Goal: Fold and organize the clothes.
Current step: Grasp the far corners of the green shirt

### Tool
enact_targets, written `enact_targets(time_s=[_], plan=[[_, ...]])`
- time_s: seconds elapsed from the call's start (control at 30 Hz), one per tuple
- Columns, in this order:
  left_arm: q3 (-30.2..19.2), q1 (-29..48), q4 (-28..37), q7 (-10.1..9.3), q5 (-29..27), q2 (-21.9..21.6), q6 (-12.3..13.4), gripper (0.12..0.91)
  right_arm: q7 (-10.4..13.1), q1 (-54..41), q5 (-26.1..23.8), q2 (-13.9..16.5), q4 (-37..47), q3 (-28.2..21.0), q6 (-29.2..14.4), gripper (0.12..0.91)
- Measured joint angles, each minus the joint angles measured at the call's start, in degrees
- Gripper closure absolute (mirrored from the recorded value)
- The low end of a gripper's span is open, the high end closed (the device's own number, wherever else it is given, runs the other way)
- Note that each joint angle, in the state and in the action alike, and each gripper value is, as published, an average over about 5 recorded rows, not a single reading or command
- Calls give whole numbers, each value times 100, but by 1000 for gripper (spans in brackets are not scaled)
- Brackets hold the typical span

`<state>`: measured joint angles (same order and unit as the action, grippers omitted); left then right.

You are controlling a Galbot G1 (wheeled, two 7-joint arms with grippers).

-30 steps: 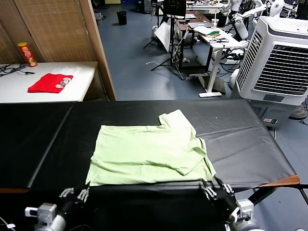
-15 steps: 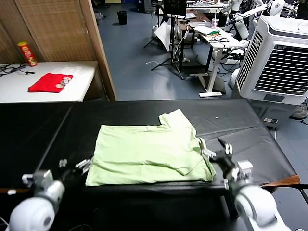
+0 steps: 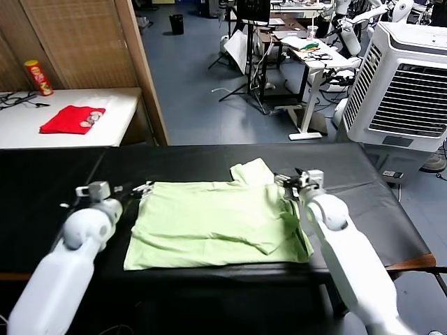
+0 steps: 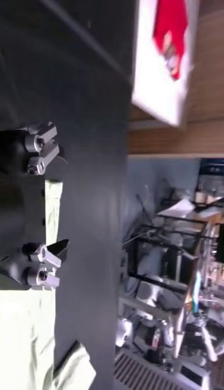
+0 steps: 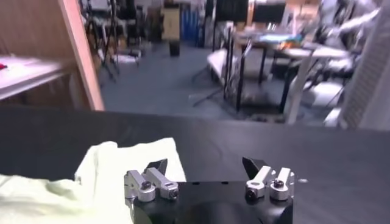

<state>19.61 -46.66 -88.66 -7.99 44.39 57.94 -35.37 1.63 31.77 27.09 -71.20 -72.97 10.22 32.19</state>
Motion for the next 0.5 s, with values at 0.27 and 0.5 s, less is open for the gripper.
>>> enact_targets(time_s=[0.27,0.5], plan=[[-192,446,811,218,-151,181,118,232,-90,-282,-11,-308,694,-88,147,230],[-275,565,1141,253,-338,277,143,383,-168,-324,-112,-426,854,-68,98,509]])
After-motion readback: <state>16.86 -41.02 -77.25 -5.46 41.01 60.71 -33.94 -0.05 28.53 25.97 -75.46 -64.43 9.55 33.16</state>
